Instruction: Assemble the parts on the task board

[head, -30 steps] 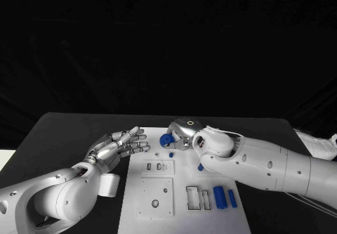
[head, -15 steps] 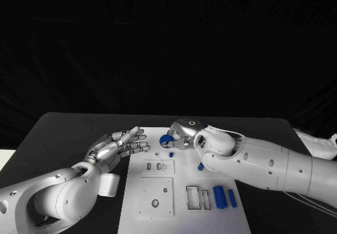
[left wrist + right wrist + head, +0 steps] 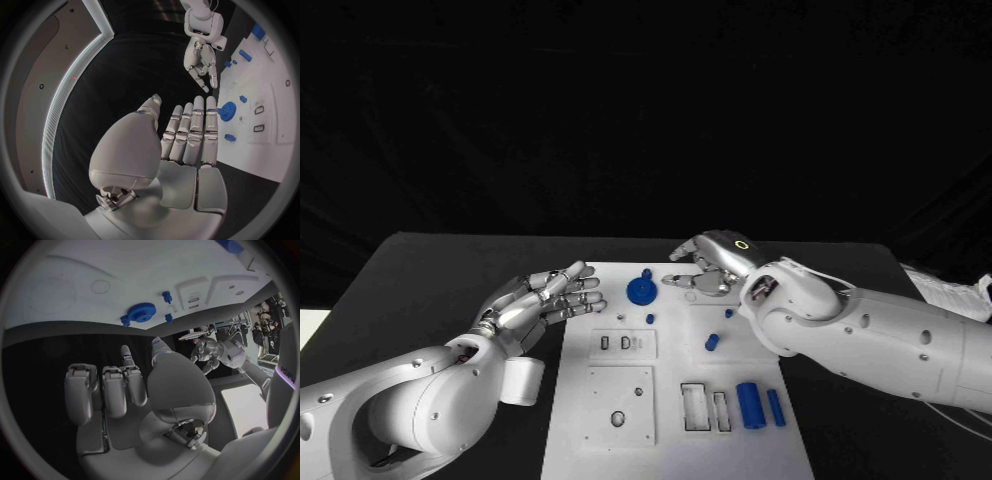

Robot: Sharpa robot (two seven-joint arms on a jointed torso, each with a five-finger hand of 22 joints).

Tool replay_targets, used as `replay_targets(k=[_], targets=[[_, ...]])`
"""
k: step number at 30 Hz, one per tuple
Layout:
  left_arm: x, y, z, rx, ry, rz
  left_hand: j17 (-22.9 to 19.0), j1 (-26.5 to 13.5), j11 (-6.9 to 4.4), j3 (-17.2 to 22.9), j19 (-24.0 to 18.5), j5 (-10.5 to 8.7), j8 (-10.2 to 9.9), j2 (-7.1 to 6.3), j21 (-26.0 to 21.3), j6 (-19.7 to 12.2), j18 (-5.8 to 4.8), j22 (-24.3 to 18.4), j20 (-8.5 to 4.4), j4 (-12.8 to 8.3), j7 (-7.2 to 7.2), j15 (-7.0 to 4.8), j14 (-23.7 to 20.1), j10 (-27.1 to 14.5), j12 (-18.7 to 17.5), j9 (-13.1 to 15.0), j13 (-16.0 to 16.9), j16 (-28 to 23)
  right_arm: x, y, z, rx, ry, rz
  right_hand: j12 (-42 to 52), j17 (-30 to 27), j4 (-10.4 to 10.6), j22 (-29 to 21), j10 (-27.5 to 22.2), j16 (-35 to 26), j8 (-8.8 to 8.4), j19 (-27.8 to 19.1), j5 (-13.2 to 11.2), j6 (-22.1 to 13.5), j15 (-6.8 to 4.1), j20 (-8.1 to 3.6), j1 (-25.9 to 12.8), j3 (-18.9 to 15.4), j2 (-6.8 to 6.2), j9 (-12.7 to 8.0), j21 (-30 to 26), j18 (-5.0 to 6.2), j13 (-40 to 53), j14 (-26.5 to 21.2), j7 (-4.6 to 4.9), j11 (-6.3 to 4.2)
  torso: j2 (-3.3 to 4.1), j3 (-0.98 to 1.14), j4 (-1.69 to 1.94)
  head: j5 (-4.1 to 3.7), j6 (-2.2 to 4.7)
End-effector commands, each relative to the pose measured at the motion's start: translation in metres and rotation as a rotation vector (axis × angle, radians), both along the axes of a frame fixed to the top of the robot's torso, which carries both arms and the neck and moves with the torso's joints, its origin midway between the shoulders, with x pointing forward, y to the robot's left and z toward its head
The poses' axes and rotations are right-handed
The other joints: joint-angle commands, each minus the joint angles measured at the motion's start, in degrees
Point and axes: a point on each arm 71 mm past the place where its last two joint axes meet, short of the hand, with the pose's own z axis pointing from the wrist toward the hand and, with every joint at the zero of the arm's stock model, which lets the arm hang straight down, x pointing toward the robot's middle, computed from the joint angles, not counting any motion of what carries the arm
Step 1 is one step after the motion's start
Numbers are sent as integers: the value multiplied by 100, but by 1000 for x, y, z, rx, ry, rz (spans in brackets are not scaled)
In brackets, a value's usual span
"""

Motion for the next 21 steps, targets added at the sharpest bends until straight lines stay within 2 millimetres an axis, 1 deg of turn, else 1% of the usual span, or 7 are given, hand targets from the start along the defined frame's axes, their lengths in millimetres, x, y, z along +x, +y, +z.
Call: replay_targets(k=[1, 6, 11, 13, 17, 20, 21], targets=[[0, 0, 1, -13, -8, -16, -6, 37, -7, 14, -24, -16, -32, 32, -27, -27, 67, -5, 24, -36, 24, 14, -31, -39, -38, -8, -2, -38, -4, -24, -2, 160, 133, 61, -58, 1108, -268, 355, 359, 1, -8, 151, -15, 5, 4, 24, 412, 70, -67, -12, -3, -64, 1156, 523, 32, 4, -5, 9, -48, 8, 20], [2, 2, 1, -12, -10, -10, -6, 50, -12, 24, -23, -15, -26, 41, -28, -21, 68, -8, 25, -48, 14, 12, -25, -35, -32, -5, 0, -41, -6, -62, -6, 190, 236, 49, -93, 1082, -675, 334, 340, -13, -8, 135, -13, -30, 14, 32, 893, 106, -215, -18, -17, -60, 1138, 517, 48, 15, -15, 44, -97, 15, 35], [3, 3, 0, -11, -10, -8, -4, 58, -16, 31, -19, -14, -22, 48, -29, -17, 70, -10, 24, -56, 9, 10, -18, -31, -28, -4, 2, -42, -6, -93, -9, 182, 276, 14, -109, 1078, -831, 328, 332, -16, -6, 131, 17, -31, 17, 37, 1041, 108, -255, -17, -22, -59, 1130, 516, 52, 18, -14, 87, -114, -17, 31], [3, 3, 0, -11, -10, -6, -4, 58, -16, 31, -19, -14, -22, 48, -29, -17, 70, -10, 24, -56, 9, 10, -18, -31, -28, -4, 2, -42, -5, -103, -10, 176, 284, -4, -110, 1079, -842, 332, 331, -16, -6, 132, 18, -32, 17, 37, 1051, 108, -259, -17, -20, -59, 1130, 517, 53, 18, -12, 96, -122, -27, 26], [4, 4, -1, -10, -10, -5, -4, 58, -16, 31, -19, -14, -22, 48, -29, -17, 70, -10, 24, -56, 9, 10, -18, -31, -28, -4, 2, -42, -2, -120, -15, 155, 296, -39, -116, 1080, -858, 327, 328, -15, -8, 130, 13, -37, 18, 37, 1059, 102, -268, -18, -22, -58, 1127, 517, 54, 20, -12, 91, -124, -39, 30], [4, 4, -1, -10, -10, -5, -4, 58, -16, 31, -19, -14, -22, 48, -29, -17, 70, -10, 24, -56, 9, 10, -18, -31, -28, -4, 2, -42, 0, -127, -19, 144, 303, -57, -124, 1076, -863, 329, 325, -18, -10, 131, -2, -43, 19, 38, 1054, 94, -275, -20, -21, -59, 1122, 516, 56, 21, -7, 99, -127, -16, 28], [4, 4, -1, -10, -10, -5, -4, 58, -16, 31, -19, -14, -22, 48, -29, -17, 70, -10, 24, -56, 9, 10, -18, -31, -28, -4, 2, -42, 0, -129, -21, 141, 305, -62, -124, 1076, -863, 329, 325, -18, -10, 131, -2, -43, 19, 38, 1054, 94, -275, -20, -21, -59, 1122, 516, 56, 21, -8, 91, -122, -21, 20]])
